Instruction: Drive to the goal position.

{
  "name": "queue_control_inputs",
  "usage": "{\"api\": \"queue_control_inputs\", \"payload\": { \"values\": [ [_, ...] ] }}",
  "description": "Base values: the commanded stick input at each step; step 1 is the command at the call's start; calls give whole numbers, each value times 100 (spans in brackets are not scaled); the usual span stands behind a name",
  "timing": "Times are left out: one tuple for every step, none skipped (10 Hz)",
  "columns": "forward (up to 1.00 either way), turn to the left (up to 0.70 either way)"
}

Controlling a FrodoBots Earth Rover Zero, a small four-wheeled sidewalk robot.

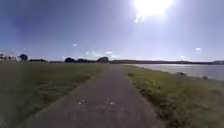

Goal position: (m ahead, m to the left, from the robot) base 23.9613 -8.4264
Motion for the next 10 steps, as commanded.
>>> {"api": "queue_control_inputs", "payload": {
  "values": [
    [70,0],
    [70,0],
    [70,0],
    [70,0],
    [70,0],
    [70,0],
    [70,0],
    [70,0],
    [70,0],
    [70,0]
  ]
}}
